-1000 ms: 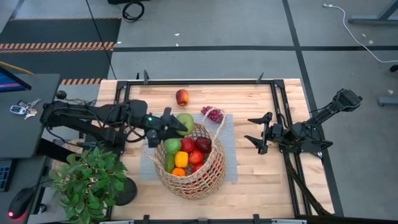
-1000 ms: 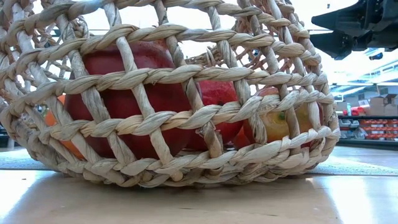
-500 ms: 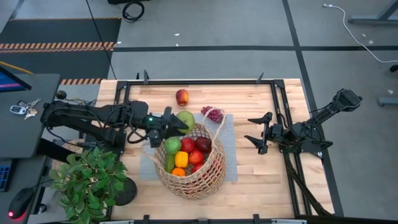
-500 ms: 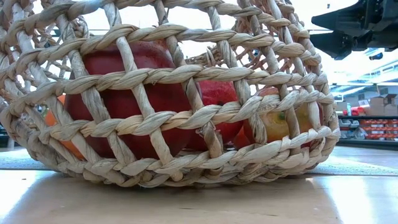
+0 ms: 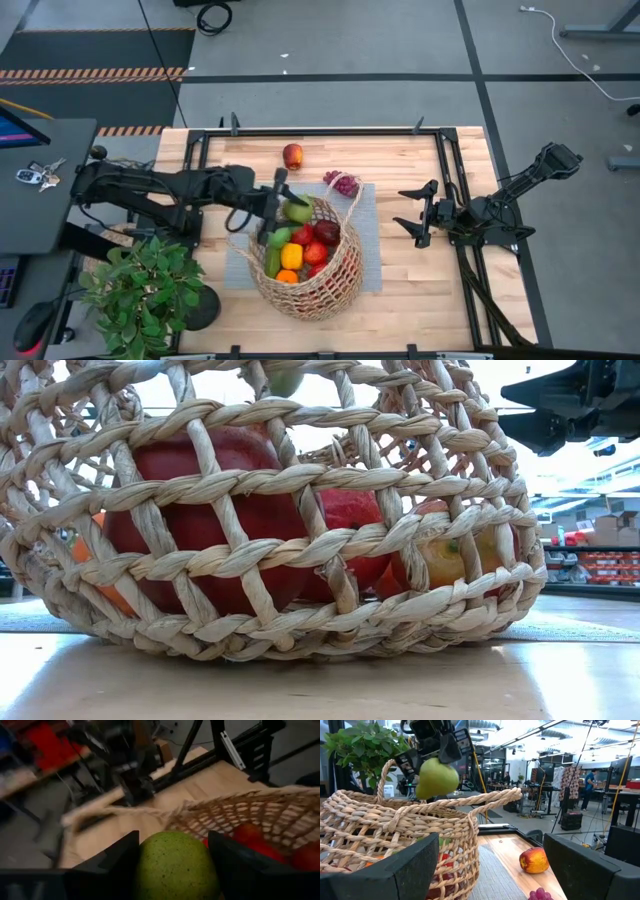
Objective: Build produce basket
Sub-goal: Put the green pear into the brown basket
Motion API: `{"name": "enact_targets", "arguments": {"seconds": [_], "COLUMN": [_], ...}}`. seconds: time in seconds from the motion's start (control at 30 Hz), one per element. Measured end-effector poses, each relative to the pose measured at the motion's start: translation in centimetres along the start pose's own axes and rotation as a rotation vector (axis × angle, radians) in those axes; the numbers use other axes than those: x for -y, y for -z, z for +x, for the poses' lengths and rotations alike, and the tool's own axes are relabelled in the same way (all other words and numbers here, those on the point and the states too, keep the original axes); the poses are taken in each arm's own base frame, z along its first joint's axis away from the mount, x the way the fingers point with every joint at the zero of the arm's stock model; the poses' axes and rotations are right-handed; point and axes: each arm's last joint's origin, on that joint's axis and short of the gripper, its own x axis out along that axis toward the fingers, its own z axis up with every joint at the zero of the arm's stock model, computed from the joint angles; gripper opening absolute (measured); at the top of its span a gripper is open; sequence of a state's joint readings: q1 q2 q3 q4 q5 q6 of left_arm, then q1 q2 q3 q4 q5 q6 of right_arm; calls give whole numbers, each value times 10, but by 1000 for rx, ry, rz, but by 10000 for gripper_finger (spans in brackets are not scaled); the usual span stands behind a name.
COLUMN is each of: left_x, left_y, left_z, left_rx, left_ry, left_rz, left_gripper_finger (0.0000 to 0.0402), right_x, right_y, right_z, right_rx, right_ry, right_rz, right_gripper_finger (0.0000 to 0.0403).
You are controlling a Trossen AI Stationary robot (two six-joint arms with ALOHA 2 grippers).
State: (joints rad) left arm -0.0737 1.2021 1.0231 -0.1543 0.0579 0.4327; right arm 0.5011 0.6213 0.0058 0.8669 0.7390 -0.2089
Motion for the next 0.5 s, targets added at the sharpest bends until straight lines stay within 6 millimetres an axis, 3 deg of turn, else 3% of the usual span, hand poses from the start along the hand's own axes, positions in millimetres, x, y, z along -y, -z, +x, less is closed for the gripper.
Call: {"name": "enact_targets", "arguments": {"seconds": [0.3, 0.5], "left_x": [11, 18], "left_y": [17, 30], "left_z": [21, 30], "left_rx": [-150, -258], "left_ry": [56, 80], "left_rz": [-329, -402], "left_gripper_finger": [231, 231], "right_x": [0, 0], "right_y": [-1, -2], "right_z": [0, 0], "right_rx": [8, 16], "right_ry": [1, 3], "right_rz": [7, 14], "right_gripper_finger": [362, 362]}}
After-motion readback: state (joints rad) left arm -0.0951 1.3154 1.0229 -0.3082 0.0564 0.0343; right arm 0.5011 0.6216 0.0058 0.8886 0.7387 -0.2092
